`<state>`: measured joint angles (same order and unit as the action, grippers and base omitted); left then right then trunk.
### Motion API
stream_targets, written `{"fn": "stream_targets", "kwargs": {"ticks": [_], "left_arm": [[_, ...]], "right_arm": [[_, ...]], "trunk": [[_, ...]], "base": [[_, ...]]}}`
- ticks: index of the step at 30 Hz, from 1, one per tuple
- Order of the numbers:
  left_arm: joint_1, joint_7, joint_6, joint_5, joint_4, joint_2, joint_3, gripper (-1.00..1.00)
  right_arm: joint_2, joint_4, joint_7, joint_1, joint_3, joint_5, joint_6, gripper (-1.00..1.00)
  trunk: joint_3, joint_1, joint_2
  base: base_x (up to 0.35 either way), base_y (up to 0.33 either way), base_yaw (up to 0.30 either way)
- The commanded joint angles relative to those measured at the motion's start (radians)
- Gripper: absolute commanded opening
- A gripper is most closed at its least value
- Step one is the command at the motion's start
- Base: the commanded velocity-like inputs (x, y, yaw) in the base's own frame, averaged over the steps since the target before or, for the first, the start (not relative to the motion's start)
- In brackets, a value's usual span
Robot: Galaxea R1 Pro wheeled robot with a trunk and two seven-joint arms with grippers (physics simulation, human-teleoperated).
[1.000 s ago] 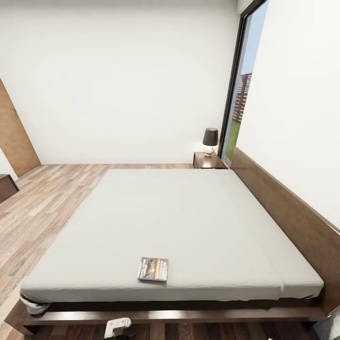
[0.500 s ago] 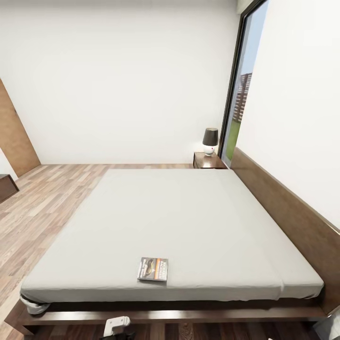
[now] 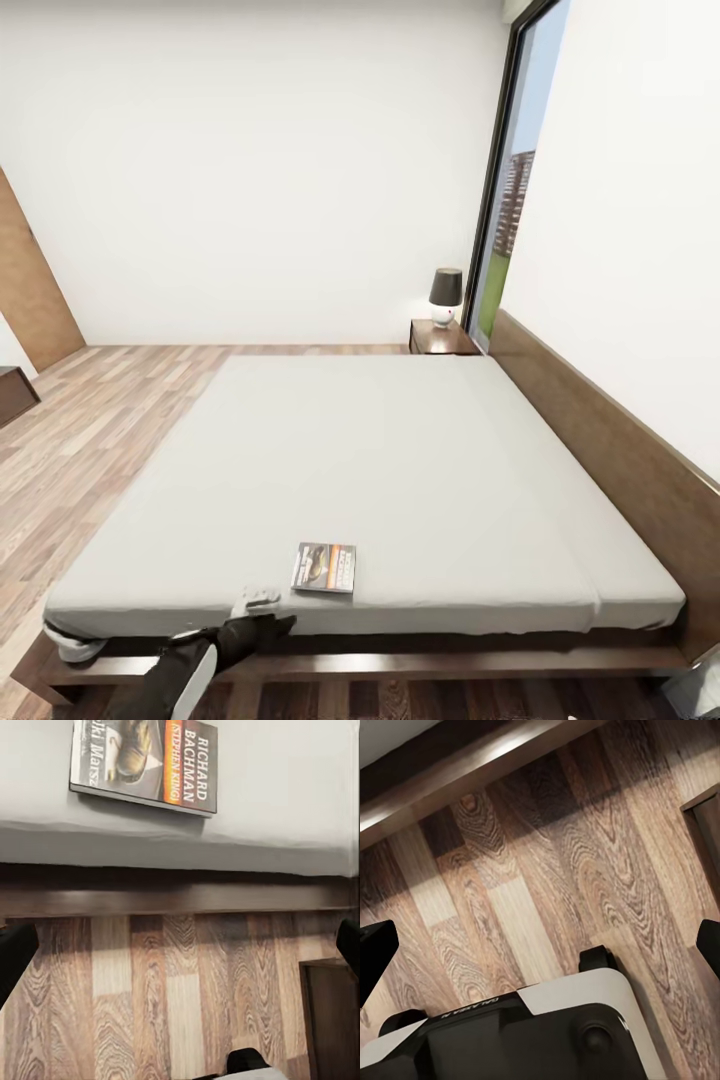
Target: In the bedroom, move the book from the bed onto either nightstand, and place the two sandals side by side next to the bed.
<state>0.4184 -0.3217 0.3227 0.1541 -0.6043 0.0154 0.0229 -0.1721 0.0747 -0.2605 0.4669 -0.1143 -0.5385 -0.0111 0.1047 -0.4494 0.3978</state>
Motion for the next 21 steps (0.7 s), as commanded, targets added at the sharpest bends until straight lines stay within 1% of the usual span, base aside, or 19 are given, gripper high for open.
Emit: {"fn": "stream_targets", "kwargs": {"ticks": [1,2,3,5,6,7,8,9,10,12,13,14,16,17,18,19,21], "left_arm": [[0.0,-0.003,0.051,0.008,-0.05,-0.001,0.002,1.0],[0.0,-0.003,0.086,0.009,-0.093,-0.002,0.001,1.0],[0.001,-0.003,0.103,0.009,-0.115,-0.002,0.001,1.0],[0.002,-0.004,0.161,0.011,-0.198,-0.004,0.001,1.0],[0.003,-0.005,0.189,0.015,-0.241,-0.004,0.0,1.0],[0.004,-0.005,0.203,0.018,-0.263,-0.005,0.0,1.0],[0.005,-0.005,0.235,0.027,-0.309,-0.008,0.0,1.0],[0.007,-0.005,0.27,0.038,-0.355,-0.013,0.0,1.0],[0.008,-0.005,0.289,0.043,-0.377,-0.016,0.0,1.0],[0.014,-0.003,0.37,0.061,-0.454,-0.032,0.0,1.0],[0.023,-0.001,0.407,0.066,-0.479,-0.042,0.0,1.0],[0.039,0.0,0.439,0.069,-0.494,-0.051,0.0,1.0],[0.094,0.004,0.474,0.074,-0.503,-0.063,0.0,1.0],[0.109,0.005,0.479,0.075,-0.5,-0.065,0.0,1.0],[0.136,0.006,0.486,0.076,-0.488,-0.069,0.0,1.0],[0.164,0.01,0.49,0.077,-0.46,-0.073,0.0,1.0],[0.179,0.018,0.486,0.078,-0.434,-0.075,0.001,1.0]], "right_arm": [[0.0,0.004,-0.006,0.002,-0.008,-0.011,-0.001,1.0],[0.0,0.004,-0.006,0.002,-0.008,-0.011,-0.001,1.0],[0.0,0.004,-0.006,0.002,-0.008,-0.011,-0.001,1.0],[0.0,0.004,-0.006,0.002,-0.008,-0.011,-0.001,1.0],[0.0,0.004,-0.006,0.002,-0.008,-0.011,-0.001,1.0],[0.0,0.005,-0.006,0.002,-0.008,-0.011,-0.001,1.0],[0.0,0.005,-0.006,0.002,-0.008,-0.011,-0.001,1.0],[0.0,0.005,-0.006,0.002,-0.008,-0.011,-0.001,1.0],[0.0,0.005,-0.006,0.002,-0.008,-0.011,-0.001,1.0],[0.0,0.005,-0.006,0.002,-0.008,-0.011,-0.001,1.0],[0.0,0.005,-0.006,0.002,-0.008,-0.011,-0.001,1.0],[0.0,0.005,-0.006,0.002,-0.008,-0.011,-0.001,1.0],[0.0,0.005,-0.006,0.002,-0.008,-0.01,-0.001,1.0],[0.0,0.005,-0.006,0.002,-0.008,-0.01,-0.001,1.0],[0.0,0.005,-0.006,0.002,-0.008,-0.008,-0.001,1.0],[0.0,0.005,-0.006,0.002,-0.008,-0.006,-0.001,1.0],[0.0,0.005,-0.006,0.002,-0.008,-0.004,-0.001,1.0]], "trunk": [[0.004,-0.001,0.002],[0.005,-0.001,0.002],[0.007,-0.001,0.002],[0.01,-0.001,0.002],[0.011,-0.001,0.002],[0.013,-0.001,0.002],[0.014,-0.001,0.002],[0.016,-0.001,0.002],[0.018,-0.001,0.002],[0.021,-0.001,0.002],[0.022,-0.001,0.002],[0.024,-0.001,0.002],[0.027,-0.001,0.002],[0.028,-0.001,0.002],[0.03,-0.001,0.002],[0.031,-0.001,0.002],[0.034,-0.001,0.002]], "base": [[0.0,0.0,0.0],[0.0,0.0,0.0],[0.0,0.0,0.0],[0.0,0.0,0.0],[0.0,0.0,0.0],[0.0,0.0,0.0],[0.0,0.0,0.0],[0.0,0.0,0.0],[0.0,0.0,0.0],[0.0,0.0,0.0],[0.0,0.0,0.0],[0.0,0.0,0.0],[0.0,0.0,0.0],[0.0,0.0,0.0],[0.0,0.0,0.0],[0.0,0.0,0.0],[0.0,0.0,0.0]]}}
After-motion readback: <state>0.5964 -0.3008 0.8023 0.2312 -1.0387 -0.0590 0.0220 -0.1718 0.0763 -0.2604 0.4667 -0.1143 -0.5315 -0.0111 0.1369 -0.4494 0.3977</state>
